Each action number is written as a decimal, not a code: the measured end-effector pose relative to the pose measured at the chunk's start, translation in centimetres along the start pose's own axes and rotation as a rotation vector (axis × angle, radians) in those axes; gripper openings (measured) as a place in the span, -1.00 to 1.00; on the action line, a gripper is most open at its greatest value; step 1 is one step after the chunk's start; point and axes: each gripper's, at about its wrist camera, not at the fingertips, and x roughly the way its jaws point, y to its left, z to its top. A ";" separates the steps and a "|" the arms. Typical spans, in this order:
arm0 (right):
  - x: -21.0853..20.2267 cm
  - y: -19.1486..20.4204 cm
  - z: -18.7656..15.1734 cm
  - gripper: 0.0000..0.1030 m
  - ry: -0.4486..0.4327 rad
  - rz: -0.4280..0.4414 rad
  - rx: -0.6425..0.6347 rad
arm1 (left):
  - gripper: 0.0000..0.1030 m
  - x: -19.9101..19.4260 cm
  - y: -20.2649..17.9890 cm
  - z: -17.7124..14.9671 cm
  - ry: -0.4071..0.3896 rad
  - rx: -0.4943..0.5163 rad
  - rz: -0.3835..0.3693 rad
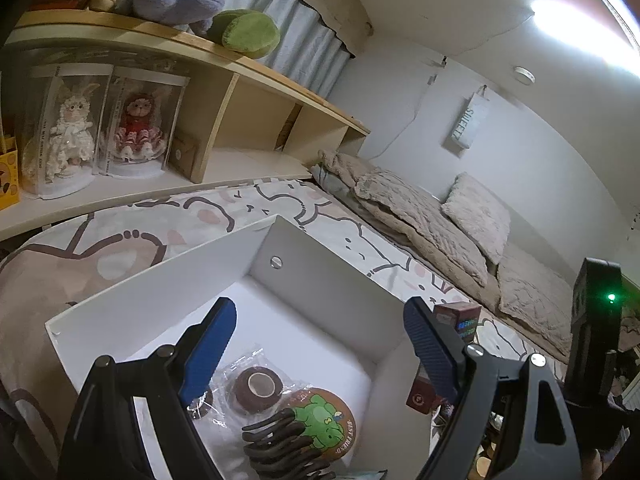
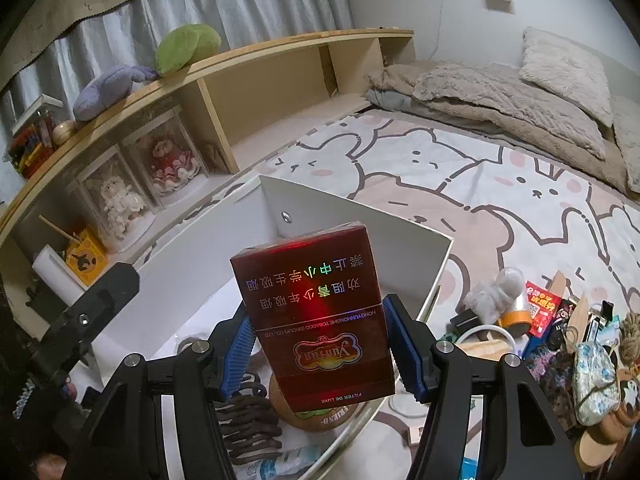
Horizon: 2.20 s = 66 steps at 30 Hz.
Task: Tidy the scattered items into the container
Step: 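Open the left tool to drop the clip while the right tool drops the red box, then withdraw both open tools from the white box back to the clutter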
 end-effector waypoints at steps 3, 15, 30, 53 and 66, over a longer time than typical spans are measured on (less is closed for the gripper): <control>0.5 0.0 0.0 0.22 0.009 -0.016 -0.013 | 0.67 0.0 0.1 0.0 -0.004 -0.001 0.006; 1.8 0.6 0.1 0.22 0.041 -0.032 -0.103 | 0.67 0.4 0.3 0.0 0.005 0.018 0.049; 1.8 0.3 -0.9 0.74 0.052 -0.162 -0.302 | 0.67 1.3 0.1 -0.5 0.051 0.045 0.108; -2.6 -0.9 -1.5 1.00 -0.058 -0.136 -0.260 | 1.00 2.4 -0.7 -1.3 0.106 0.100 0.207; -5.3 -2.8 -1.8 1.00 -0.117 -0.114 -0.178 | 1.00 2.0 -2.5 -1.7 0.091 0.145 0.202</control>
